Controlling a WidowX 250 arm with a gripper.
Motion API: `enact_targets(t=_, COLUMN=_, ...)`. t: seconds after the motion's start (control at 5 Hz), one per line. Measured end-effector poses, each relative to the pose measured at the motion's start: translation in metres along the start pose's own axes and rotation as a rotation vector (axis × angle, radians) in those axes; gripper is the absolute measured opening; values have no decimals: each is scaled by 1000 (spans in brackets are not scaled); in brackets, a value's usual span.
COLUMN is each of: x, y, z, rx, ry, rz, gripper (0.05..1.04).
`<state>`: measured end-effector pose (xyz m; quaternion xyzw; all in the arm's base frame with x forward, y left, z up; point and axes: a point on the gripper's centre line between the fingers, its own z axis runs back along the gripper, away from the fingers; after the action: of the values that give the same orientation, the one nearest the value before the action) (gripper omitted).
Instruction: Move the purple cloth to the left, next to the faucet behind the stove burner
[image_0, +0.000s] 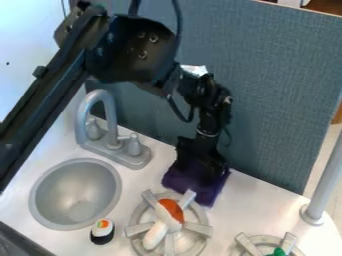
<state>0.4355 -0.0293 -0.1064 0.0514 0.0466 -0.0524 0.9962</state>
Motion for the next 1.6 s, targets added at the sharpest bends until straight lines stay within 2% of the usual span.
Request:
enact_targets(t=0.4, x=-2, y=36, z=0, rx=127, ry=1, rz=76, gripper=1001)
enact_targets(t=0.6, x=-12, y=53, z=-2, rx=159, ry=39, rz=90, gripper=1001)
enact_targets(t=0.8, x=-20, y=71, z=-4, rx=172, ry=71, rz=116, gripper=1001)
enact_targets(t=1.0, x=-25, y=83, z=-5, rx=165, ry=80, rz=137, gripper=1001)
enact_targets(t=1.2, x=-36, y=89, z=0, rx=125, ry=35, rz=117, gripper=1001)
enact_targets(t=1.4, x=-45, y=90, z=24, rx=35, ry=-79, rz=100, gripper=1001)
enact_targets(t=1.6, x=-60, y=84, z=58, rx=7, ry=-182, rz=104, gripper=1001)
